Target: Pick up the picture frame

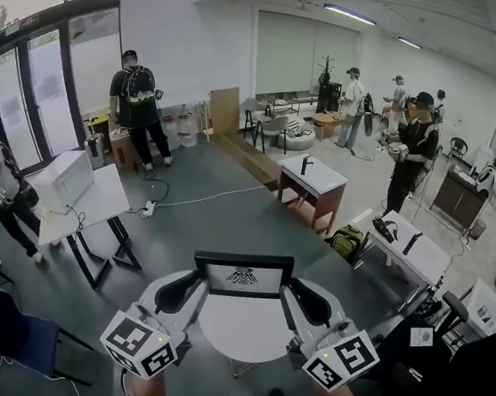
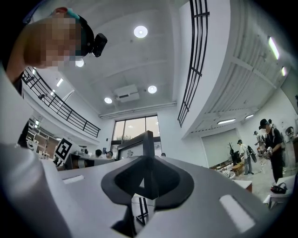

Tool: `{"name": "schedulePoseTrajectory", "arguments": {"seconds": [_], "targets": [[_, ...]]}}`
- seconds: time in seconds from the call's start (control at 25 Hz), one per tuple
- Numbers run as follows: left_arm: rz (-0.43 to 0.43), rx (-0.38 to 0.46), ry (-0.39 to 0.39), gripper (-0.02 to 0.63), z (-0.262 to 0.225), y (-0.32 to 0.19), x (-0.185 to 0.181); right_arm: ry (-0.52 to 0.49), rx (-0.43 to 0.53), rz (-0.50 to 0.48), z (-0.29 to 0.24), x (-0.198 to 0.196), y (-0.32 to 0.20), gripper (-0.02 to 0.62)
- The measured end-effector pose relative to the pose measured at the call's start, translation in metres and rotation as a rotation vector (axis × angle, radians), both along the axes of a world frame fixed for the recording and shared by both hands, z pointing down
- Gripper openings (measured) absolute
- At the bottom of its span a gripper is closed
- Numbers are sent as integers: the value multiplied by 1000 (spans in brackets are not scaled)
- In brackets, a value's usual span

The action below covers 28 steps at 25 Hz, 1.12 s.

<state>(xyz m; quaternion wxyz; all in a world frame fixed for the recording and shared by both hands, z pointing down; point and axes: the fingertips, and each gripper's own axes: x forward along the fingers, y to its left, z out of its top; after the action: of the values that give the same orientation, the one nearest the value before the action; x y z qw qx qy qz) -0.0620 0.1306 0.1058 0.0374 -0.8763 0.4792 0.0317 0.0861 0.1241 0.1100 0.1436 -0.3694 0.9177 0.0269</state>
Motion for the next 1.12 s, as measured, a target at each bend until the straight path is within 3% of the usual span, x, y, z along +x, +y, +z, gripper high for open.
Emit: {"name": "schedulePoseTrajectory", "arguments": {"seconds": [0.32,0.56,1.12], "targets": [[21,0,28,64,13,40,-11,9,-10,12,9,-10,41,51],[-10,20,24,64,9,67,-9,5,7,-20,9,-9,62,51],[-65,-75,16,66,46,89,27,-13,-55,-82,44,27,85,46]]}}
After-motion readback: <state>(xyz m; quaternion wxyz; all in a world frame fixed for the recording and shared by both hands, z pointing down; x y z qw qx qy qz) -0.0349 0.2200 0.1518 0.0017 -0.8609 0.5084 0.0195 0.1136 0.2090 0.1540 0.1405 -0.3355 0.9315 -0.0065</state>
